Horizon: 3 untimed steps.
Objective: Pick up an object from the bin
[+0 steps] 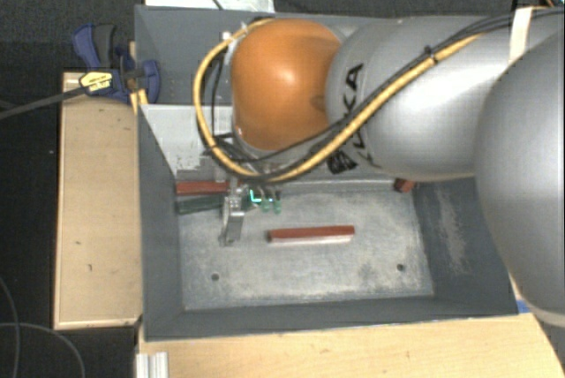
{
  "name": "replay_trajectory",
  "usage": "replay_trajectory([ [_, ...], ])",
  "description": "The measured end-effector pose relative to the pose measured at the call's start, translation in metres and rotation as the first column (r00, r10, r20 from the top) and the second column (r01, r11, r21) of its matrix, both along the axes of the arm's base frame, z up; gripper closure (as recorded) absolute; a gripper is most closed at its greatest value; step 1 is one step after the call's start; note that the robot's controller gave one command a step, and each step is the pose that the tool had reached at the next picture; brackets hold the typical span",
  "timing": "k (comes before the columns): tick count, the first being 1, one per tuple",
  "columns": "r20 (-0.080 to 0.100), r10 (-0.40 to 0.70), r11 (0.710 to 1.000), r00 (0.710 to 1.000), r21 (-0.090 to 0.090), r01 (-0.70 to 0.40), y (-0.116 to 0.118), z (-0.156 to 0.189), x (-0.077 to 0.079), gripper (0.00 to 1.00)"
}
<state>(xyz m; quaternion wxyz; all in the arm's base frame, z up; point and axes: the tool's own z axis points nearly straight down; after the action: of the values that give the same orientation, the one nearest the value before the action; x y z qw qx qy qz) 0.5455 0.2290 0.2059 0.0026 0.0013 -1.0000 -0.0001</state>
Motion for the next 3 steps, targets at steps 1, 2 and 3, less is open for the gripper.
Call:
replay_trajectory([
  [1, 0.003, 0.261, 0.965, 0.965, -0.001, -0.261, -0.035, -0.053, 0.005, 0.0],
  [2, 0.013, 0.042, 0.999, 0.999, -0.001, -0.042, -0.108, -0.009, 0.025, 0.0],
  [3, -0.001, 0.165, 0.986, 0.986, -0.001, -0.165, -0.156, -0.109, 0.003, 0.0],
])
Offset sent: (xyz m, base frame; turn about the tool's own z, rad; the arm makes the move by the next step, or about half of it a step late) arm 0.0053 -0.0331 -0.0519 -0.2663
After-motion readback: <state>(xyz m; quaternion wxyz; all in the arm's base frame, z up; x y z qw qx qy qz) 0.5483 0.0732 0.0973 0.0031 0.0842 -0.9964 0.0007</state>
